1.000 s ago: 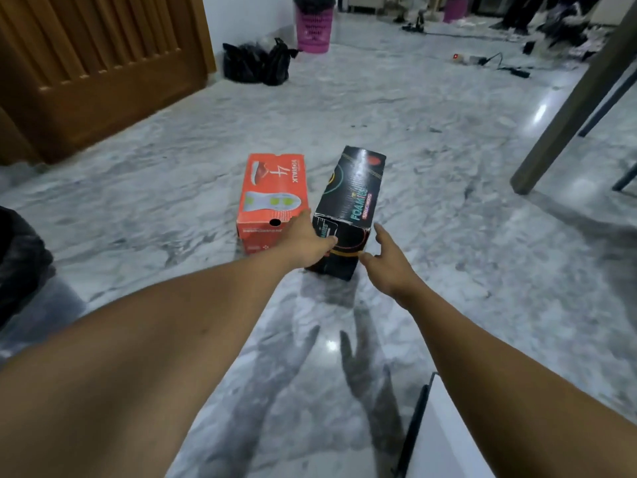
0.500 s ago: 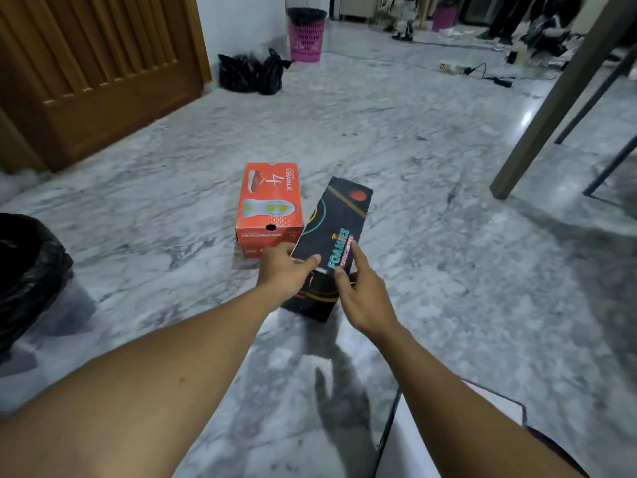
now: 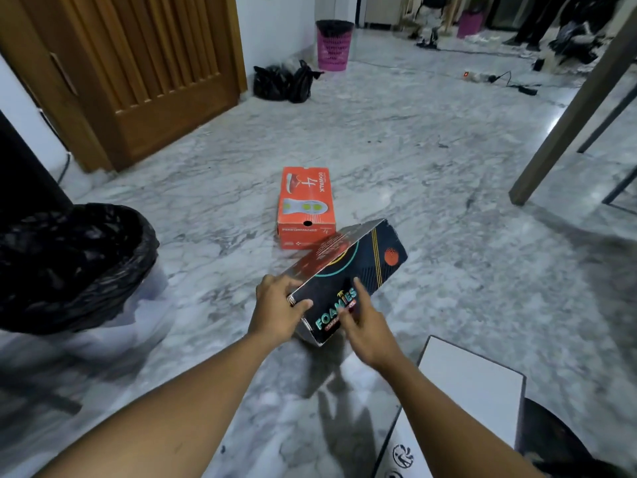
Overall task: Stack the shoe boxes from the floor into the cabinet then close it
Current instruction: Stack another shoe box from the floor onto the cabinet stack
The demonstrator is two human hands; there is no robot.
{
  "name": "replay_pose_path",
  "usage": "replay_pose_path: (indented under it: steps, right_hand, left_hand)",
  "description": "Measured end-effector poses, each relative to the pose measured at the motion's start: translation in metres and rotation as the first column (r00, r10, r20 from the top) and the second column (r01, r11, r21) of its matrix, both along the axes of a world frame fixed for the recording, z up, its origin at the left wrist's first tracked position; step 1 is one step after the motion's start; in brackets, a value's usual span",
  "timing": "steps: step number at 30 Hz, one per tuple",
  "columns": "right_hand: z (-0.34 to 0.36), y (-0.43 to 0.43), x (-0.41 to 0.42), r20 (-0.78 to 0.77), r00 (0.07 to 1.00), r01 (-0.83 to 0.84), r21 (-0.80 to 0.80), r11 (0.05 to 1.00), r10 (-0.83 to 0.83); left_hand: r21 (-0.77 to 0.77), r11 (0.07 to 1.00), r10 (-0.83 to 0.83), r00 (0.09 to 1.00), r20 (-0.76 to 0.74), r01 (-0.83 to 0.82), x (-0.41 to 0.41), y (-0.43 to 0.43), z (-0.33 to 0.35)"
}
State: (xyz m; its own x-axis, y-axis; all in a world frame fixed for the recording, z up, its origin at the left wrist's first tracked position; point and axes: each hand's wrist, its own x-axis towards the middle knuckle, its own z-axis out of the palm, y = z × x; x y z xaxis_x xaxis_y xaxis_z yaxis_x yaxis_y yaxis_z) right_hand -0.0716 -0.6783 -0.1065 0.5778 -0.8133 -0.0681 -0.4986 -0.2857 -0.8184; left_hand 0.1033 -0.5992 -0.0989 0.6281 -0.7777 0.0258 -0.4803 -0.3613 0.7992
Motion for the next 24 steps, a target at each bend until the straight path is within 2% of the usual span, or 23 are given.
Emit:
replay_pose_path:
  steps: [3,5,8,10,12,15,17,20,24]
  right_hand:
    - [0.013,-0.025,-0.011,0.158,0.948,0.300,-0.142,0.943,-0.277]
    - [0.017,-0.049,-0.023,0.136,0.906,0.420,-0.158,0.894,-0.402]
    - [0.009,-0.076,-0.039,-0.032,0.944,0.329,0.006,0.944,-0.329]
    - [-0.002,-0.078,-0.044,-0.020,0.973,0.231,0.160,0.960,-0.231]
    - [-0.015,-0.074,-0.046,0.049,0.981,0.170,0.263,0.950,-0.190]
    - [-0.034,-0.069,-0.045,0.178,0.968,0.122,0.291,0.949,-0.179]
    - [-0.041,-0.069,-0.045,0.199,0.961,0.126,0.301,0.945,-0.191]
    - [-0.036,-0.073,-0.047,0.162,0.974,0.106,0.274,0.956,-0.155]
    - [0.006,-0.068,-0.047,0.174,0.977,0.078,0.229,0.970,-0.120]
  left_hand:
    - [-0.005,0.993,-0.120,0.987,0.104,0.122,-0.001,0.003,-0.007]
    - [0.025,0.983,-0.183,0.967,0.178,0.182,0.007,0.011,-0.020]
    - [0.050,0.989,-0.148,0.967,0.206,0.141,0.027,0.033,-0.045]
    - [0.080,0.996,-0.059,0.988,0.144,0.048,0.035,0.047,-0.057]
    - [0.174,0.985,-0.017,0.998,0.066,0.005,0.043,0.053,-0.067]
    - [0.258,0.961,-0.061,0.984,-0.169,0.104,0.051,0.048,-0.073]
    - [0.221,0.963,-0.098,0.963,-0.252,0.156,0.049,0.038,-0.071]
    - [0.196,0.979,-0.019,0.980,-0.198,0.058,0.043,0.029,-0.059]
    - [0.045,0.999,-0.001,0.991,-0.137,0.007,0.045,0.035,-0.012]
